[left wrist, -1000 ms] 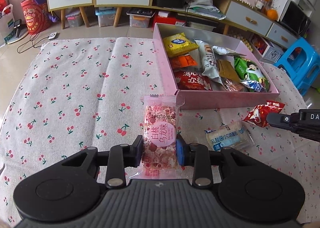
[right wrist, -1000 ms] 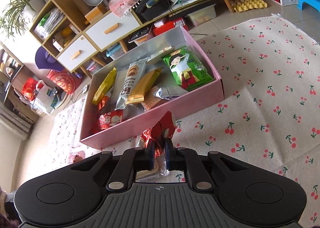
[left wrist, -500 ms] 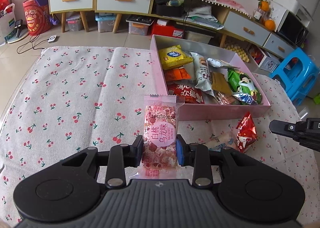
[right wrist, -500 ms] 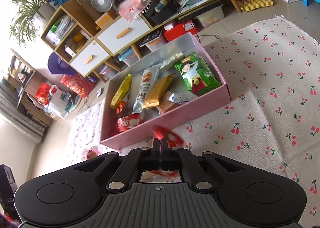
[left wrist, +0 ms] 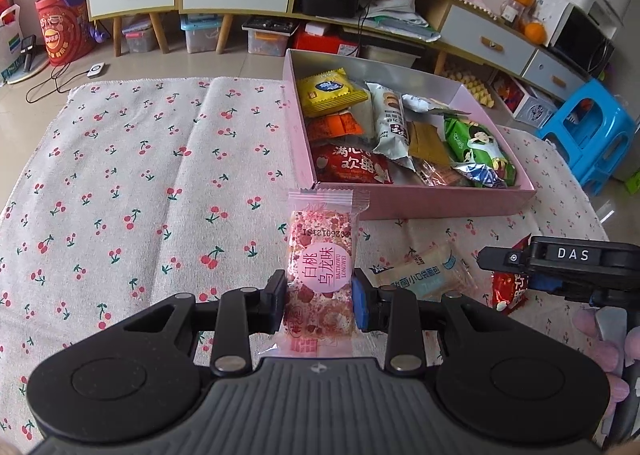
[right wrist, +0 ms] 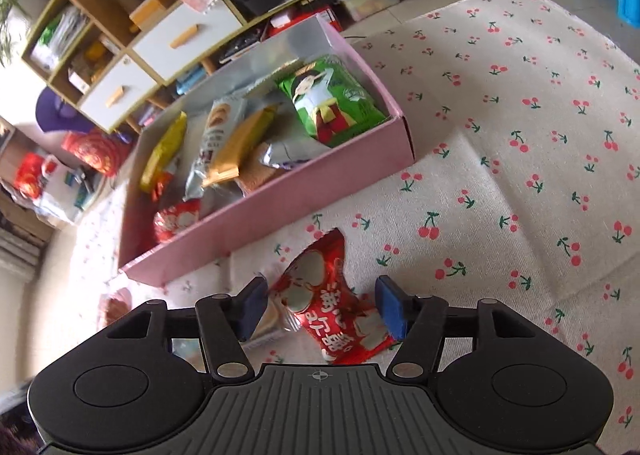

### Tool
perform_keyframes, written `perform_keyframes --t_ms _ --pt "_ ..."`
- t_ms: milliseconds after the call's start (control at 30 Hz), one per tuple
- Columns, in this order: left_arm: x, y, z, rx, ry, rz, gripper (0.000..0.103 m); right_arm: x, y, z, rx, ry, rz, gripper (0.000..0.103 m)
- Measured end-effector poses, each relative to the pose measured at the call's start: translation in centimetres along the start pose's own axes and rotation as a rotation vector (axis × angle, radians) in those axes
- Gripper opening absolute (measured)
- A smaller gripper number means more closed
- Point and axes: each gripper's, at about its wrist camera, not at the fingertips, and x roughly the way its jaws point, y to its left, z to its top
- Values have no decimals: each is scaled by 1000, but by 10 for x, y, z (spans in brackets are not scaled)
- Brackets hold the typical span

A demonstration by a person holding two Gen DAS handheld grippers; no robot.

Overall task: Organize snacks
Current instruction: 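Carry the pink nougat bar and red packet into the pink box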

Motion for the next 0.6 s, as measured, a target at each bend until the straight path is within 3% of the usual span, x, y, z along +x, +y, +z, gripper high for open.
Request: perform_keyframes --t_ms 67,100,133,600 --pt "0 -1 -1 3 2 3 30 0 6 -3 -49 0 -29 54" --pt "1 -1 -1 3 2 5 30 0 9 -4 -75 2 -44 39" --pt "1 -1 -1 1 2 6 30 0 11 -4 -92 4 -48 36" --pt "-10 -9 9 -29 -37 11 30 -40 6 24 27 -15 62 34"
